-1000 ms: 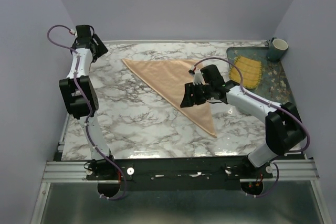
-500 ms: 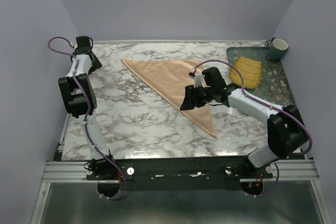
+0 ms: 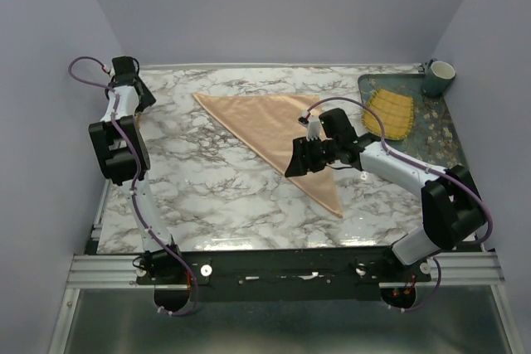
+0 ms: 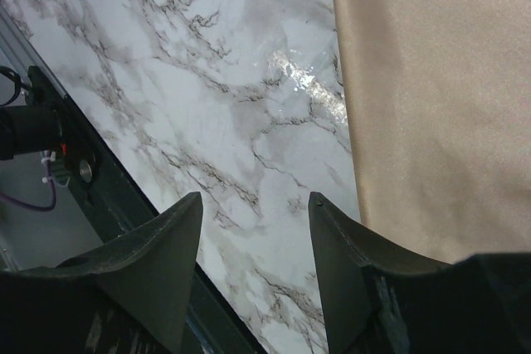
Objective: Fold the napkin, place the utensils inside, and roll it up
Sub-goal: Grab a utensil with the left arm
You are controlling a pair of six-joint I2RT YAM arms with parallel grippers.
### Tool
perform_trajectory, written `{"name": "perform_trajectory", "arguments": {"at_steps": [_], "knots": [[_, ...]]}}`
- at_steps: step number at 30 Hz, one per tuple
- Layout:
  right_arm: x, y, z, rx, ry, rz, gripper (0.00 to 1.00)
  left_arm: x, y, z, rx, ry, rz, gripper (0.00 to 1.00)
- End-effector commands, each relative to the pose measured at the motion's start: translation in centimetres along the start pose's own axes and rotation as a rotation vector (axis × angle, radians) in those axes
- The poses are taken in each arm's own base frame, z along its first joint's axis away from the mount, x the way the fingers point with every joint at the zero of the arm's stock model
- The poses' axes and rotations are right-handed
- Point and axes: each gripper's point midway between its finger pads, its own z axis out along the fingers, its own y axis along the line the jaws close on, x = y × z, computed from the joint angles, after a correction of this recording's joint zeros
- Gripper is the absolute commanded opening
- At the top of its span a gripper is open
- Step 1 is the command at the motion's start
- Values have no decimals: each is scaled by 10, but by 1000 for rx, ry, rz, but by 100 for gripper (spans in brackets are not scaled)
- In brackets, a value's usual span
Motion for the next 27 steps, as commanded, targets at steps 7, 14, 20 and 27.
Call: {"name": "perform_trajectory", "arguments": {"at_steps": [7,14,20,27], "knots": [[3,2,2,-29,5,-13,63,7,44,26,-39,70,-2,78],[3,3,1,-31,5,-13,62,26,46,30,-37,117,-6,61],[-6,8,-6,-28,-29,-24,63,56,53,26,-44,175,-36,45],[-18,2,-17,46,-76,-66,63,43,31,-7,24,132,20,0]]}}
